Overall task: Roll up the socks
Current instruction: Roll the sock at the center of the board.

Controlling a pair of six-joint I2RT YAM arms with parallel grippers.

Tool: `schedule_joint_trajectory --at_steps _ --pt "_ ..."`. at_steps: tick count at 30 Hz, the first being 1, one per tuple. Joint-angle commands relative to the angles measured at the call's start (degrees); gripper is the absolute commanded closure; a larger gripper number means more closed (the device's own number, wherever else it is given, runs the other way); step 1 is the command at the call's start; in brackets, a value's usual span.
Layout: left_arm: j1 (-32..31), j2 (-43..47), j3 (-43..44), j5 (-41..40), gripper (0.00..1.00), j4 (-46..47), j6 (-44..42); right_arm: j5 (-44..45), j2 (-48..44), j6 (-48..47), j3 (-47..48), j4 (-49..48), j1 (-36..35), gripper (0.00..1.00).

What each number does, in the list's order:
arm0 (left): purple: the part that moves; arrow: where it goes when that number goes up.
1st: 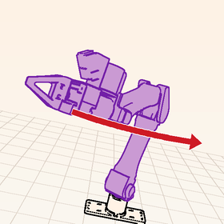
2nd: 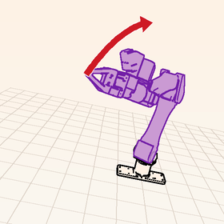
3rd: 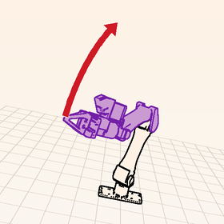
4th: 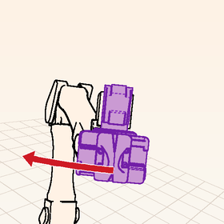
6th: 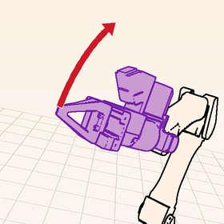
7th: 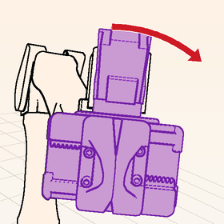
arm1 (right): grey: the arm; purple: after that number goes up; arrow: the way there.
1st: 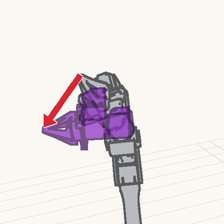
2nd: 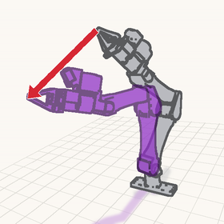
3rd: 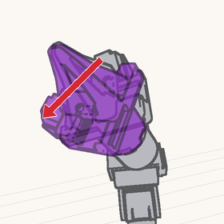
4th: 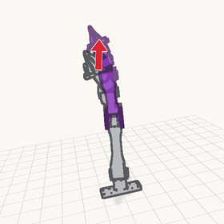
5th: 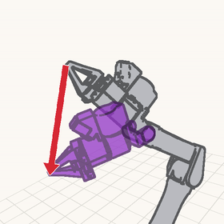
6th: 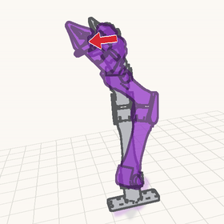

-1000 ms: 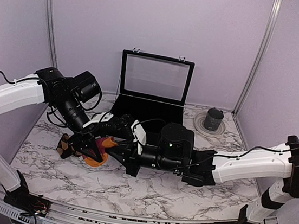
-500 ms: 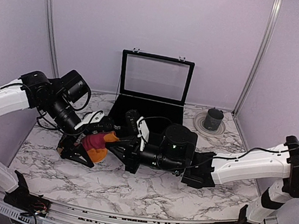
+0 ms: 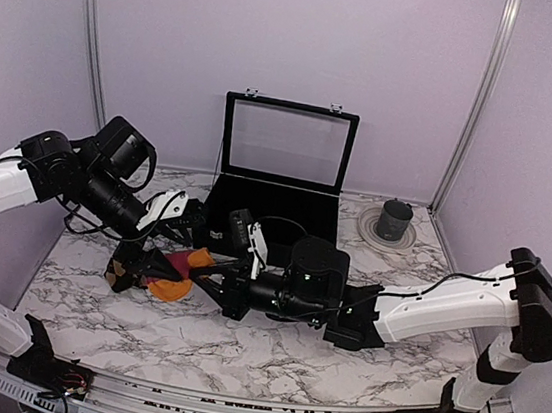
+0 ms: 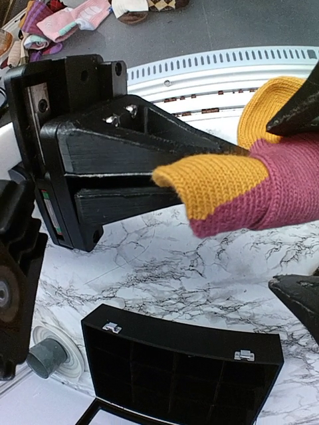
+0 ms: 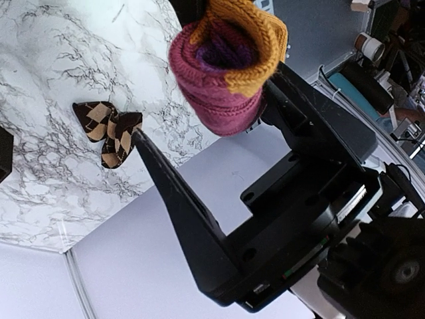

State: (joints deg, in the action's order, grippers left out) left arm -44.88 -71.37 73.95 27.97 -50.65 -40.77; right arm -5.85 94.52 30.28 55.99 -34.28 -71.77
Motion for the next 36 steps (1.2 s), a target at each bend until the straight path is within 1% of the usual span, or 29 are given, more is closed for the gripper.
schedule_joint_trajectory --at_steps 1,6,7,8,11,13,16,18,19,20,21,22,23,25,28,30,32,34,36 --pt "0.0 0.2 -3.0 -3.4 0.32 2.2 -2.6 0.6 0.2 6.3 1.9 -3.7 0.1 1.0" --pt "0.0 2.1 -6.0 -3.3 0.33 2.2 -6.3 1.8 0.3 7.9 3.1 -2.2 0.1 1.0" --pt "0.0 2.2 -5.9 -3.2 0.35 1.9 -6.5 1.9 0.4 7.9 3.1 -2.4 0.2 1.0" --pt "0.0 2.3 -6.0 -3.2 0.41 2.0 -6.5 1.7 0.5 8.0 3.1 -2.6 0.1 1.0" --pt "0.0 2.4 -6.4 -4.7 0.69 4.6 -5.5 1.1 1.3 8.8 4.1 -2.6 0.1 1.0" --pt "0.0 2.4 -6.8 -5.4 0.73 6.4 -5.0 0.6 2.0 9.6 5.0 -2.3 0.1 1.0" --pt "-0.1 2.1 -6.9 -6.6 0.74 8.4 -4.2 0.5 3.4 11.0 6.3 -0.8 0.1 1.0" --pt "-0.2 1.5 -6.9 -8.7 0.74 10.1 -3.7 0.7 4.1 12.3 6.7 -0.3 0.1 1.0" --pt "-0.3 1.1 -7.0 -10.3 0.77 11.0 -3.7 0.8 4.4 13.1 6.7 -0.2 0.1 1.0" --pt "-0.4 0.6 -7.1 -12.1 0.84 11.8 -3.6 0.8 4.6 13.7 6.8 -0.2 0.1 0.94" --pt "-0.5 0.0 -7.0 -13.4 0.97 12.4 -3.5 0.8 4.6 14.0 6.8 -0.1 0.1 0.82" --pt "-0.4 -0.6 -6.4 -13.6 1.0 11.9 -3.5 1.0 4.4 13.6 6.8 0.4 0.1 0.72" --pt "-0.3 -1.1 -6.0 -12.7 1.0 11.1 -2.1 1.5 4.1 12.8 6.7 1.4 0.1 0.66" --pt "-0.2 -1.8 -4.7 -8.4 1.0 8.1 -1.4 2.0 3.0 9.2 6.1 2.5 0.4 0.52" --pt "-0.1 -2.5 -3.6 -1.5 1.0 3.7 -0.6 0.1 0.7 3.2 3.1 -1.6 0.9 0.35" --pt "-0.1 -2.7 -3.0 1.6 1.0 2.0 -0.6 -0.4 0.2 -0.5 3.3 -0.9 0.9 0.32" --pt "-0.1 -2.7 -2.5 4.0 1.0 0.2 -1.2 -0.3 0.3 -3.1 5.5 3.1 1.0 0.34" --pt "-0.1 -2.9 -1.7 6.6 1.0 -1.9 -2.2 0.2 0.6 -4.5 7.4 6.0 1.1 0.4" --pt "-0.1 -2.8 -1.2 7.9 1.0 -3.0 -2.7 0.4 0.8 -5.3 8.2 6.7 1.2 0.47"
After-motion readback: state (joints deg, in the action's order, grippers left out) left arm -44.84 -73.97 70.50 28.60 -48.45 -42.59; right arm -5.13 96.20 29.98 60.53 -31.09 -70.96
